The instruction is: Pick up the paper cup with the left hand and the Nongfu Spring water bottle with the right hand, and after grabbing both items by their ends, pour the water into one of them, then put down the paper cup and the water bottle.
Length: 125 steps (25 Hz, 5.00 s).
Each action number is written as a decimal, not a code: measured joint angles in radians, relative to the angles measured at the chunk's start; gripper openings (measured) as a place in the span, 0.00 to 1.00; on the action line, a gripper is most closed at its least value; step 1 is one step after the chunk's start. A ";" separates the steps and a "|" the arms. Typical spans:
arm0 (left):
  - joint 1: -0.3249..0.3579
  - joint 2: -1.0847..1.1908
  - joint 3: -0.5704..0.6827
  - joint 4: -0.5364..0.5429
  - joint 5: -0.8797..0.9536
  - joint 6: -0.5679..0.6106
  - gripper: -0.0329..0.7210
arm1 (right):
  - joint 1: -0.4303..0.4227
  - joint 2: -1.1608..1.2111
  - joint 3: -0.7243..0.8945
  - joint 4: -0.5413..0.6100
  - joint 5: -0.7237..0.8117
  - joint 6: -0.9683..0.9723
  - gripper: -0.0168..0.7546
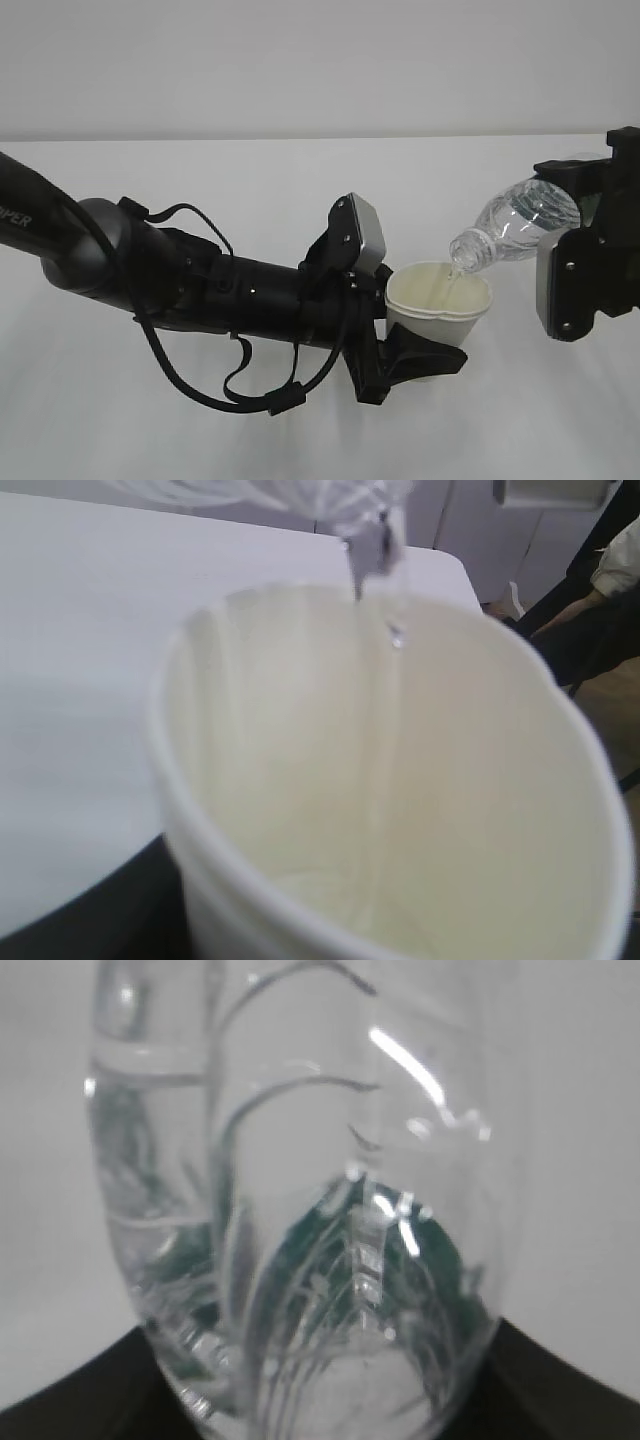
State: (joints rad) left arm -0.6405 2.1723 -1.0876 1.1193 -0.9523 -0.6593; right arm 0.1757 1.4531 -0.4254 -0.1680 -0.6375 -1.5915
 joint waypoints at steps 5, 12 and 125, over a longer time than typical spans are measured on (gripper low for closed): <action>0.000 0.000 0.000 0.000 0.000 0.000 0.64 | 0.000 0.000 0.000 0.000 -0.005 0.000 0.60; 0.000 0.000 0.000 0.000 0.000 0.000 0.64 | 0.000 0.000 0.000 0.000 -0.007 0.000 0.60; 0.000 0.006 0.000 0.000 -0.014 0.000 0.64 | 0.000 0.000 0.000 0.000 -0.022 -0.042 0.60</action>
State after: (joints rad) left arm -0.6405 2.1785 -1.0876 1.1193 -0.9661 -0.6593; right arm 0.1757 1.4531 -0.4254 -0.1680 -0.6591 -1.6331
